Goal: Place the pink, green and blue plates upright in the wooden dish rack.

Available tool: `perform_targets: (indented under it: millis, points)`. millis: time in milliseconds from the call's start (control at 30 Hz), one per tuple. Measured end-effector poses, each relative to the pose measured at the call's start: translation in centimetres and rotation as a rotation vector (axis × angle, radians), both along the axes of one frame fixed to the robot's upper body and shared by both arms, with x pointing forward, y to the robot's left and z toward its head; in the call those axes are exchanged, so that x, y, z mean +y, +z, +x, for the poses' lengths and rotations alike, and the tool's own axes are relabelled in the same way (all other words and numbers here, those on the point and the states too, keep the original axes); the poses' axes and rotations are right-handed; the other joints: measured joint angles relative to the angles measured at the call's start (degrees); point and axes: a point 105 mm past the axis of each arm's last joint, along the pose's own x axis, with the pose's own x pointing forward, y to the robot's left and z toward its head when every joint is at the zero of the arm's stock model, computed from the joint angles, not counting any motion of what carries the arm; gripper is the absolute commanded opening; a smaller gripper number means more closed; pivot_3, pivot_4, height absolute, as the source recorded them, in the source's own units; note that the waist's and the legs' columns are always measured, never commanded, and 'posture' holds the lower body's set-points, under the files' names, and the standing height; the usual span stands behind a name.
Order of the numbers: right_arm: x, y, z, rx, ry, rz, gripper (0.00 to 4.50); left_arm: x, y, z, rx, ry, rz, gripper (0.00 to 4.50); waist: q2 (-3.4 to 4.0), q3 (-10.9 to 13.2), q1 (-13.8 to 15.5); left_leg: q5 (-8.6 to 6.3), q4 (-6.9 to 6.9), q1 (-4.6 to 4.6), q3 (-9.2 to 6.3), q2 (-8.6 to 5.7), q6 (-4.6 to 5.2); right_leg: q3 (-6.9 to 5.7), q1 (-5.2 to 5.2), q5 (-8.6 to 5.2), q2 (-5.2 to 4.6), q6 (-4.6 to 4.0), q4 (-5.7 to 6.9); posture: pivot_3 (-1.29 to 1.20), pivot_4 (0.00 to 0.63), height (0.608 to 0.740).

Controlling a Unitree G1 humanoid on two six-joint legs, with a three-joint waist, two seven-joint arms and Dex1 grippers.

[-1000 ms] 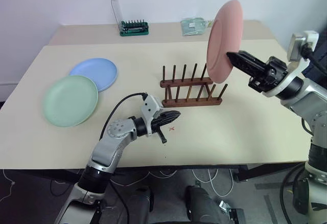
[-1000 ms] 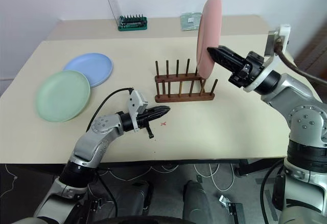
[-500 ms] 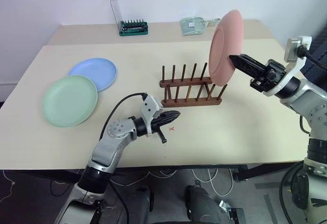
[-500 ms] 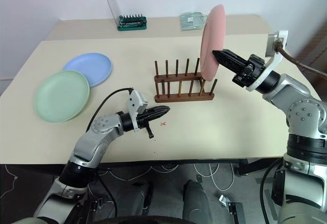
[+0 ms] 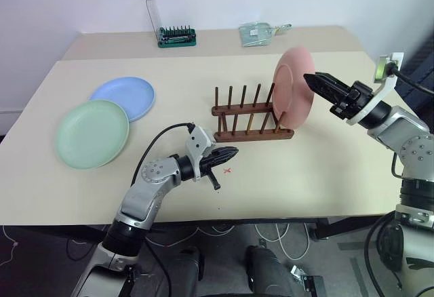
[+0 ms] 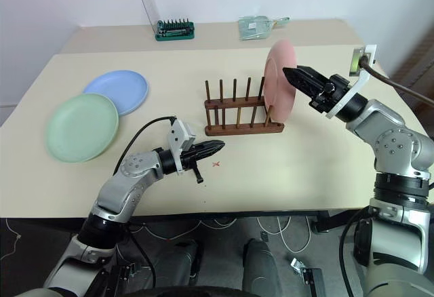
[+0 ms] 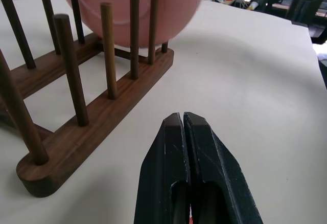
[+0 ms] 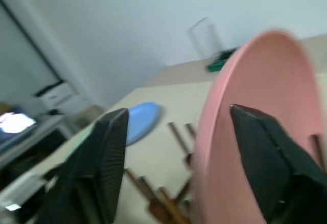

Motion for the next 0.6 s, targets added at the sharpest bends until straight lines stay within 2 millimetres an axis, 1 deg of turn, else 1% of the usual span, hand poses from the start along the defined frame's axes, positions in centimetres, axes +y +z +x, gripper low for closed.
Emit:
perform_targets:
  millis: [67, 200, 267, 300, 367, 400, 467, 500, 533, 600]
  points:
    - [-0.5, 0.8, 0.3, -0.045, -0.052, -0.019, 2.92, 0.0, 0.0, 0.0, 0.0, 0.001, 0.0, 0.03, 0.0, 0.0, 0.0, 0.0, 0.0, 0.0, 0.0, 0.0, 0.0, 0.0, -0.01, 0.0, 0.0, 0.0, 0.01, 0.0, 0.15, 0.74]
    - [-2.5, 2.0, 0.8, -0.12, -0.204, -0.068, 2.92, 0.3, 0.0, 0.3, -0.019, 0.031, 0.011, 0.03, 0.0, 0.0, 0.0, 0.0, 0.0, -0.02, 0.0, -0.01, 0.0, 0.0, -0.01, 0.0, 0.0, 0.0, 0.01, 0.0, 0.15, 0.74]
    - [-2.9, 2.9, 0.4, -0.172, -0.244, -0.124, 2.92, 0.8, 0.1, 1.0, -0.048, 0.085, 0.023, 0.03, 0.03, 0.0, 0.0, 0.0, 0.0, -0.03, 0.0, -0.01, 0.0, 0.01, -0.04, 0.0, 0.0, 0.0, 0.01, 0.0, 0.15, 0.74]
    - [-2.6, 3.7, 0.0, -0.212, -0.25, -0.168, 2.92, 1.3, 0.1, 1.6, -0.063, 0.136, 0.032, 0.03, 0.06, 0.0, 0.0, 0.0, 0.0, -0.07, 0.0, -0.01, 0.0, 0.01, -0.1, 0.0, 0.0, 0.0, 0.04, 0.0, 0.15, 0.74]
    - [-1.1, 5.7, -1.2, -0.316, -0.231, -0.266, 2.98, 3.2, 0.5, 3.5, -0.097, 0.277, 0.039, 0.56, 0.05, 0.0, -0.3, 0.0, 0.01, -0.13, 0.01, 0.01, -0.01, 0.01, -0.26, 0.01, 0.0, 0.0, 0.14, 0.0, 0.15, 0.74]
    - [0.1, 6.5, -1.8, -0.366, -0.202, -0.318, 2.98, 4.3, 1.2, 4.4, -0.118, 0.345, 0.029, 0.81, 0.05, 0.0, -0.6, 0.01, 0.0, -0.17, 0.01, 0.03, -0.01, 0.01, -0.31, 0.01, 0.01, 0.0, 0.16, 0.0, 0.15, 0.74]
    - [2.5, 7.3, -3.0, -0.444, -0.132, -0.385, 2.98, 6.3, 3.3, 5.5, -0.174, 0.444, -0.009, 1.79, 0.01, 0.0, -1.0, 0.01, 0.0, -0.17, 0.0, 0.04, -0.02, 0.0, -0.29, 0.01, 0.03, 0.0, 0.16, 0.0, 0.15, 0.74]
    - [3.8, 7.0, -3.3, -0.459, -0.09, -0.431, 2.98, 7.2, 4.2, 5.9, -0.192, 0.484, -0.037, 2.37, 0.01, 0.0, -1.1, 0.01, 0.0, -0.17, 0.01, 0.04, -0.02, 0.01, -0.29, 0.01, 0.02, 0.0, 0.14, 0.0, 0.15, 0.74]
    - [5.2, 6.4, -3.6, -0.463, -0.039, -0.483, 2.98, 8.4, 4.8, 6.1, -0.202, 0.531, -0.052, 2.86, 0.01, 0.0, -1.3, 0.01, 0.0, -0.17, 0.02, 0.04, -0.02, 0.01, -0.3, 0.01, 0.02, 0.01, 0.14, 0.0, 0.15, 0.74]
    - [9.1, 4.0, -4.3, -0.461, 0.095, -0.616, 2.98, 12.5, 6.1, 6.8, -0.212, 0.694, -0.073, 3.93, -0.04, 0.0, -1.8, 0.01, -0.03, -0.17, 0.01, 0.08, -0.02, 0.01, -0.42, 0.01, 0.06, 0.0, 0.23, 0.0, 0.15, 0.74]
